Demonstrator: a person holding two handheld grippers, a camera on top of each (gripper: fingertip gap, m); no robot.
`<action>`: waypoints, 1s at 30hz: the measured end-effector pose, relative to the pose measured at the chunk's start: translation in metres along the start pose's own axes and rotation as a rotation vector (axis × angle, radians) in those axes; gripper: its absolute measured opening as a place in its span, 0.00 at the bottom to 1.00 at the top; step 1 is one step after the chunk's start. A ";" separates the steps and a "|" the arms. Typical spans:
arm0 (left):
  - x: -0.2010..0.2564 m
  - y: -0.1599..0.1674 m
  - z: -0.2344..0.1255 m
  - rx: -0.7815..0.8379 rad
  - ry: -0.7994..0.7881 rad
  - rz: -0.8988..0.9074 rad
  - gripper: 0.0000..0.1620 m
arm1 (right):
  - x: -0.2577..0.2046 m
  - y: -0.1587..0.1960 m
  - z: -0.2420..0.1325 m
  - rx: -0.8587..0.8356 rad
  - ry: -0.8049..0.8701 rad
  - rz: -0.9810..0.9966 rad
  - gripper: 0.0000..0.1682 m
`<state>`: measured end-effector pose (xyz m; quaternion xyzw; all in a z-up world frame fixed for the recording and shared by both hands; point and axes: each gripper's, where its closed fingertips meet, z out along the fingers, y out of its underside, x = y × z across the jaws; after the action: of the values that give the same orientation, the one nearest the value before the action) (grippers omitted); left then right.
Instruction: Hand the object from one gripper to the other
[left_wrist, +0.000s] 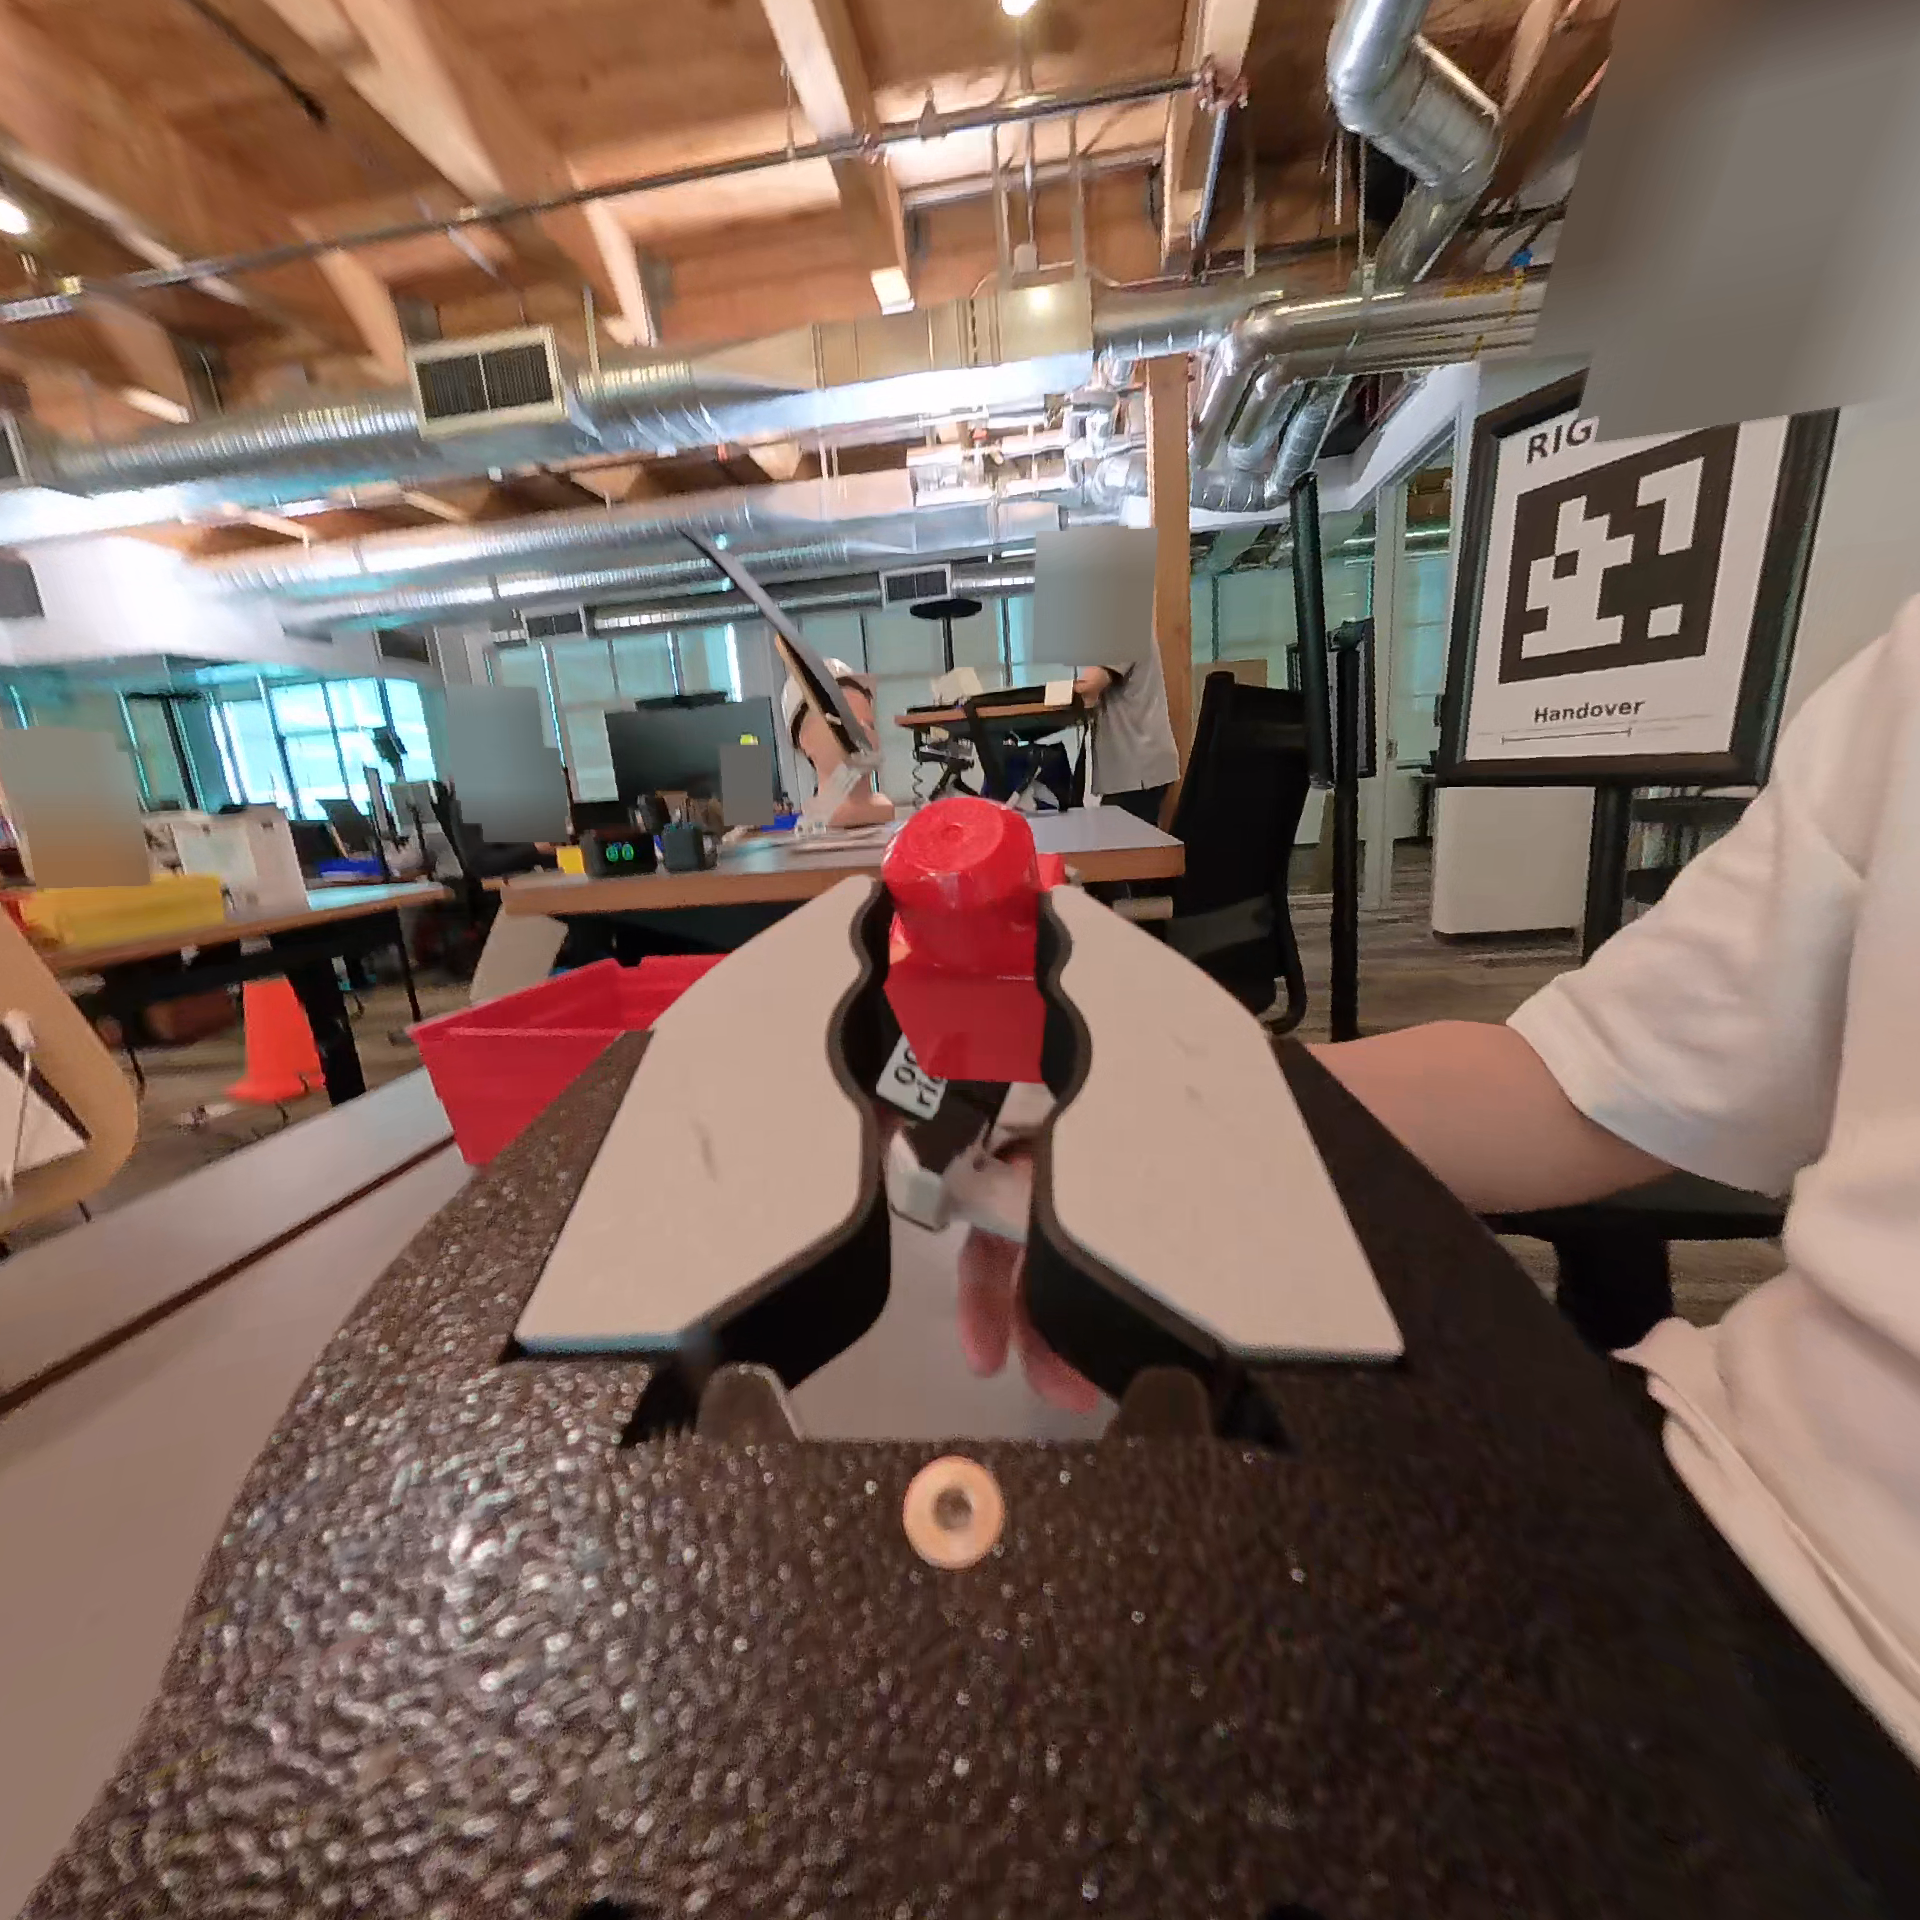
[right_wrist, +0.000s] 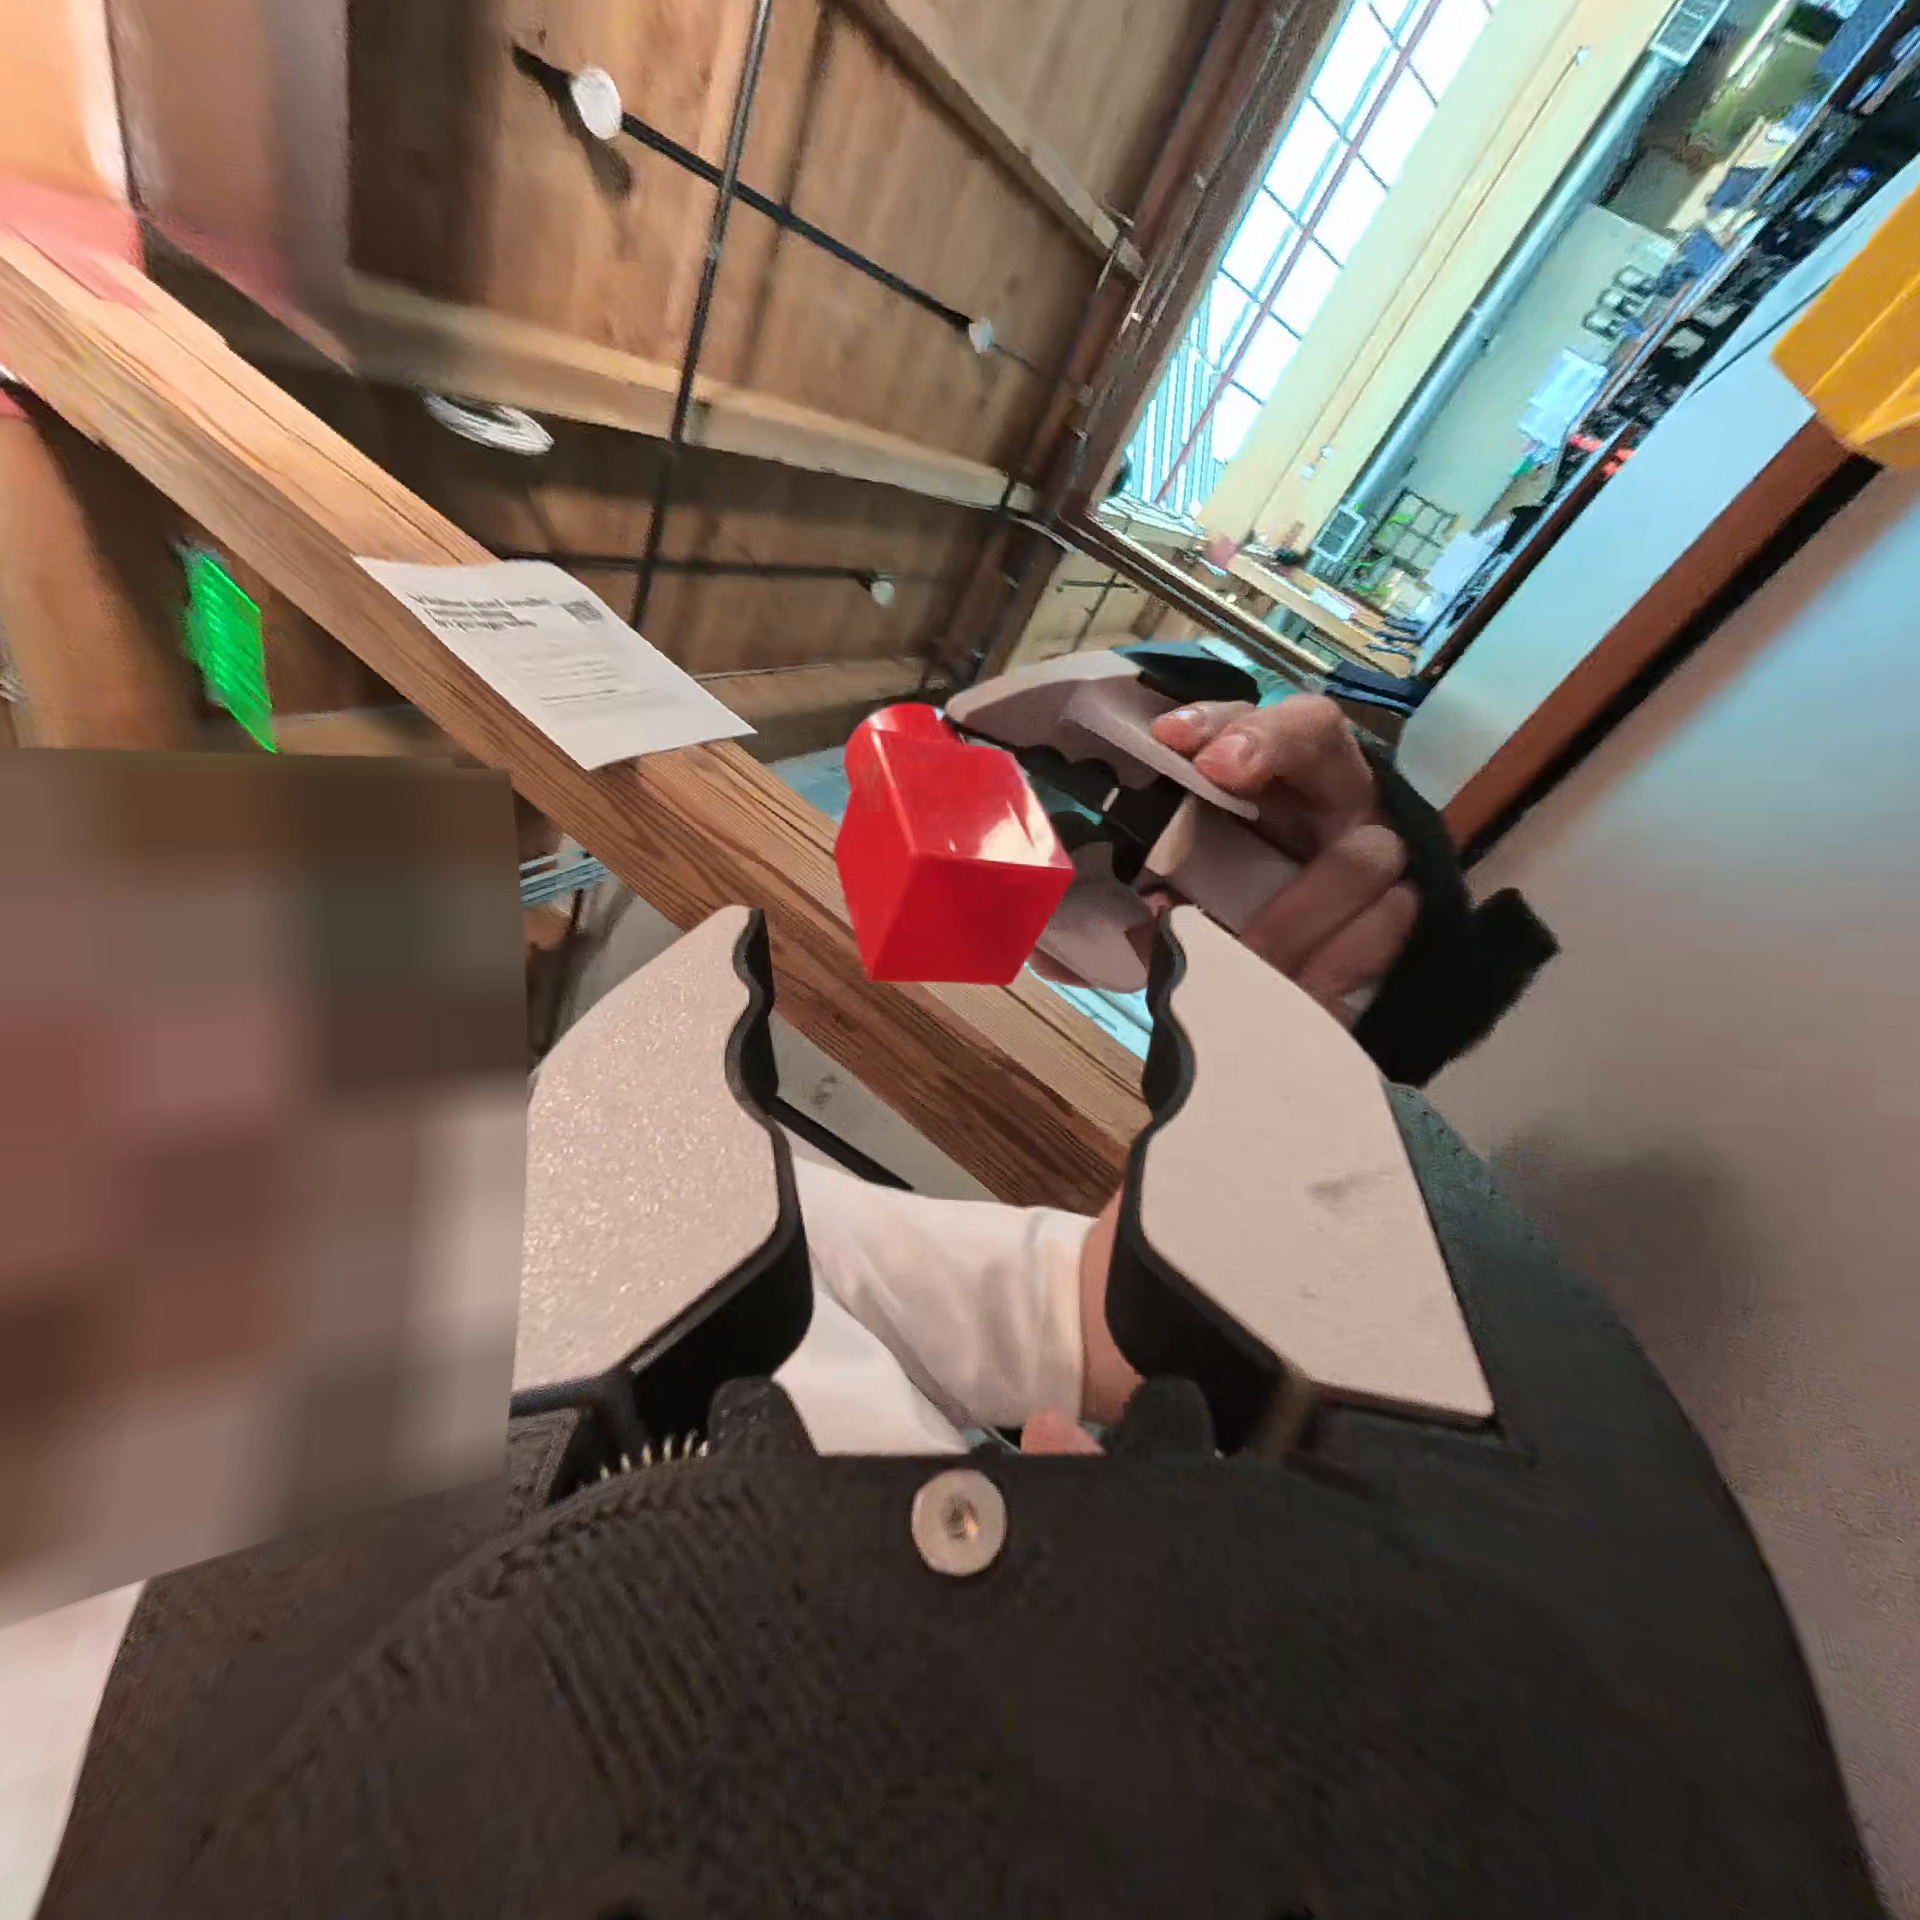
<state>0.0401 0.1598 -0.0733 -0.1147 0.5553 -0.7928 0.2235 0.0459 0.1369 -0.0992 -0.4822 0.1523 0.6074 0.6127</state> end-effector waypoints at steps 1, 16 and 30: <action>0.002 0.000 0.002 0.015 0.005 0.028 0.16 | -0.001 0.004 0.004 -0.001 -0.023 0.023 0.41; 0.000 0.014 0.011 0.061 -0.018 -0.023 0.14 | -0.015 -0.007 0.013 0.118 -0.101 -0.040 0.22; -0.035 0.053 0.018 -0.463 -0.469 -0.284 0.45 | 0.022 -0.051 -0.038 -0.177 0.968 -1.407 0.21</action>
<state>0.0902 0.1463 -0.1141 -0.4171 0.6325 -0.6211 0.2005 0.1115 0.1313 -0.1140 -0.7164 0.0145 -0.1771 0.6747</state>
